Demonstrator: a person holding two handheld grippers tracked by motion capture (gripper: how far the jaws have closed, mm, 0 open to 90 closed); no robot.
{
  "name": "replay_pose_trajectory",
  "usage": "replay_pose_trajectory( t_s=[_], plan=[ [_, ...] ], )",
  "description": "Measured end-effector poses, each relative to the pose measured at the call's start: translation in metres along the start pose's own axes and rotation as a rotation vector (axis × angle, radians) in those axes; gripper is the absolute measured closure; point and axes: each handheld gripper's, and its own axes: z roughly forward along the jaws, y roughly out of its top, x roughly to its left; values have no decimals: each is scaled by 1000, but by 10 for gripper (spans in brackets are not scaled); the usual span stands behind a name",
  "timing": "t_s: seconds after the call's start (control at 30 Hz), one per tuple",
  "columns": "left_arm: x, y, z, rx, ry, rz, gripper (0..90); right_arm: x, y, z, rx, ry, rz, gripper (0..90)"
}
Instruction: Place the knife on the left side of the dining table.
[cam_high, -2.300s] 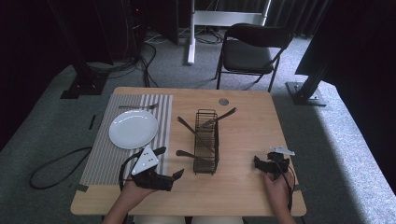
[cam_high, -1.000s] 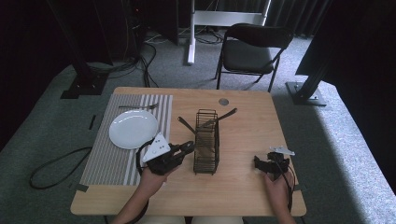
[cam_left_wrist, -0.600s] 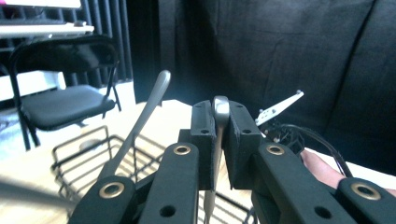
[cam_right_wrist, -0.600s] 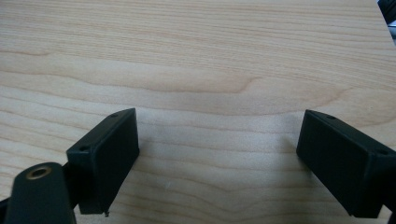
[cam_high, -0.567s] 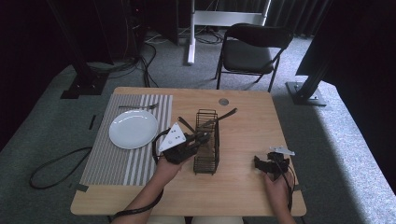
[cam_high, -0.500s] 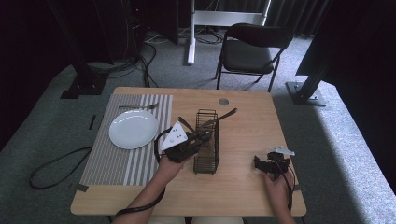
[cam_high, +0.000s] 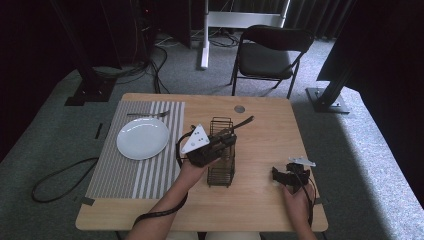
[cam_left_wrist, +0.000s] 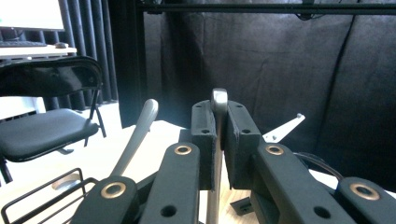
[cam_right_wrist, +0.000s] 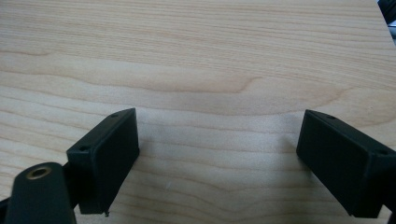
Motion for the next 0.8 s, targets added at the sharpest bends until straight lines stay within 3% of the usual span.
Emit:
replay_pose_trajectory(
  t_s=[0.17,0.4,0.5,0.8],
  plan=[
    [2,2,-7,25,3,-11,840,0,0,0,0,0,0,121],
    [1,8,-10,51,-7,7,840,0,0,0,0,0,0,121],
    [2,17,-13,52,-29,-5,840,0,0,0,0,0,0,121],
    [-3,38,-22,41,-22,12,840,0,0,0,0,0,0,121]
  ],
)
